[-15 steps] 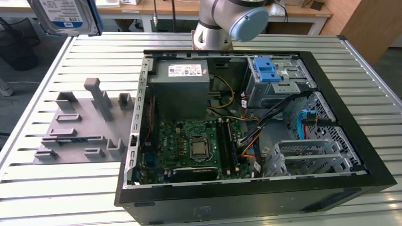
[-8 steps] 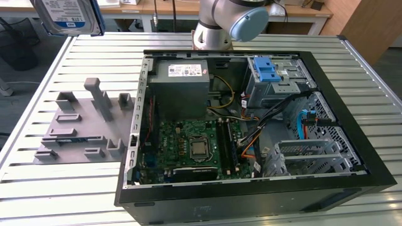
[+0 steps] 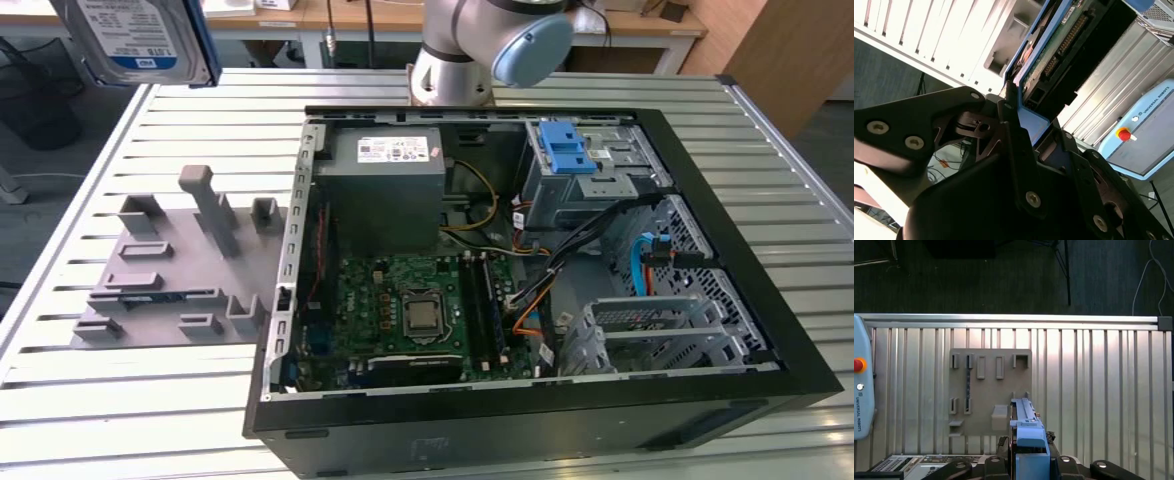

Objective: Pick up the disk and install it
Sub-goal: 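Pick up the disk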

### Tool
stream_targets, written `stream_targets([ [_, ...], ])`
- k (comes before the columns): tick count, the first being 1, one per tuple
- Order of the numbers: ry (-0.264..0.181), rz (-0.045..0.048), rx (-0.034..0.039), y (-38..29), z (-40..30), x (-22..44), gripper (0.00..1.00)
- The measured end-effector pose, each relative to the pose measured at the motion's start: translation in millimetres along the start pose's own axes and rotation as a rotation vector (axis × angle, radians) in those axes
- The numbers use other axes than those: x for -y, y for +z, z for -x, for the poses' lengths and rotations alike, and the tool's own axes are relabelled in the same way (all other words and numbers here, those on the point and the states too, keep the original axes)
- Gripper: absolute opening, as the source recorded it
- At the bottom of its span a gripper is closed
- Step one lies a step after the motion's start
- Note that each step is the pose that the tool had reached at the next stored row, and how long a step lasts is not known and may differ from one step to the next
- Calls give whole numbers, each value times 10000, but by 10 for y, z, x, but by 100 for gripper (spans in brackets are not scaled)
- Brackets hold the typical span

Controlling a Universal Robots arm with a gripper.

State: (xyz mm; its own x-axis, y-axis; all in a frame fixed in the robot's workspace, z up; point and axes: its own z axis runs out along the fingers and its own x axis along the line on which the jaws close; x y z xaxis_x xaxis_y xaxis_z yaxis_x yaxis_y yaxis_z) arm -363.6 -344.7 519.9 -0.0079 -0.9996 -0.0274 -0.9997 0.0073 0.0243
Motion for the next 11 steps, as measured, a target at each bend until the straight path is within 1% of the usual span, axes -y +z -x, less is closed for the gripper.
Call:
stream_targets([
  [3,0,-1,1,2,-42,5,36],
  [6,0,-1,0,2,-49,19,36],
  [11,0,0,0,1,-51,70,36],
])
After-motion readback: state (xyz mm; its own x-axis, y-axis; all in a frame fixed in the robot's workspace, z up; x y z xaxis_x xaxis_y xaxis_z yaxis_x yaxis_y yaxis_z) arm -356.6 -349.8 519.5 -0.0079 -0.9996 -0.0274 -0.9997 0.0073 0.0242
